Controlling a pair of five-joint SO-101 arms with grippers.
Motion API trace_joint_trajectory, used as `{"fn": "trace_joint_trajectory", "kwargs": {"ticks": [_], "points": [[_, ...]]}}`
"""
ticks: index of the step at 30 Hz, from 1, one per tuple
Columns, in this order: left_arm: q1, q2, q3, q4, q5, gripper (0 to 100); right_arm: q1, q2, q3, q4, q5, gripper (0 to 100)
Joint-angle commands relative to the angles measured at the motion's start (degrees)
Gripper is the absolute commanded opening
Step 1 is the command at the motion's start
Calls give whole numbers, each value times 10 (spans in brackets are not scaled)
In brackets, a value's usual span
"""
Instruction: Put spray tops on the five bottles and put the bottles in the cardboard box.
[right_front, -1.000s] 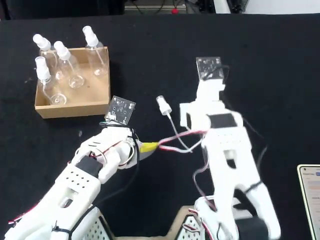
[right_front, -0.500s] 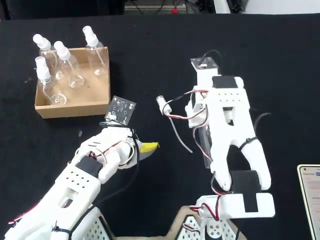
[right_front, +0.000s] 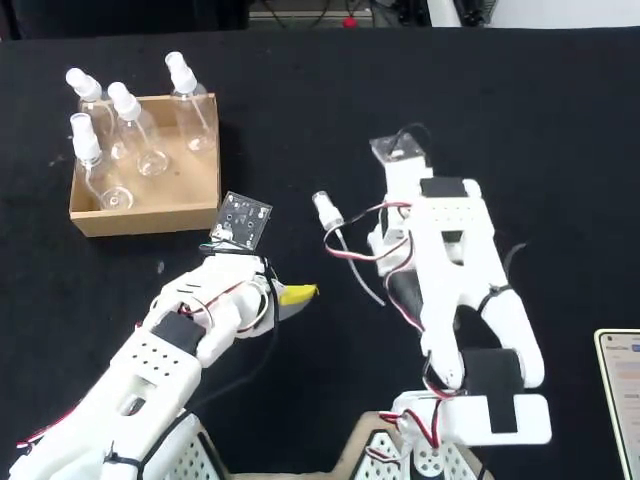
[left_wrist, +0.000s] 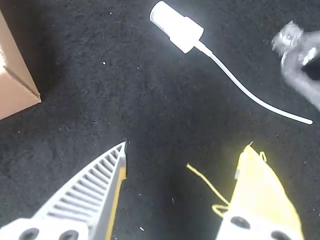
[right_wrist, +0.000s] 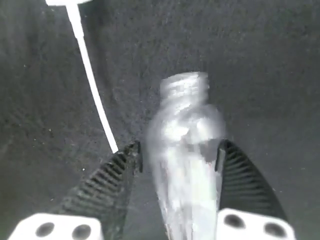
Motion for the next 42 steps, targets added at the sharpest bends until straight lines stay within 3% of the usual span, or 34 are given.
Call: {"fn": "trace_joint_trajectory", "kwargs": {"ticks": [1, 7, 14, 19, 29, 32, 37, 42], "points": [[7, -12, -13, 2, -4, 336, 7, -21, 17, -33, 9, 234], [7, -12, -13, 2, -4, 336, 7, -21, 20, -33, 10, 234], [7, -12, -13, 2, -4, 336, 7, -26, 36, -37, 114, 236], [7, -12, -14, 2, -4, 336, 7, -26, 38, -36, 134, 310], [7, -12, -14, 2, -4, 336, 7, -26, 79, -48, 225, 283], [7, -12, -15, 2, -4, 336, 7, -26, 87, -68, 225, 263], [7, -12, -15, 2, -4, 336, 7, -26, 76, -91, 200, 103], [7, -12, -15, 2, -4, 336, 7, -26, 24, -50, 137, 90]]}}
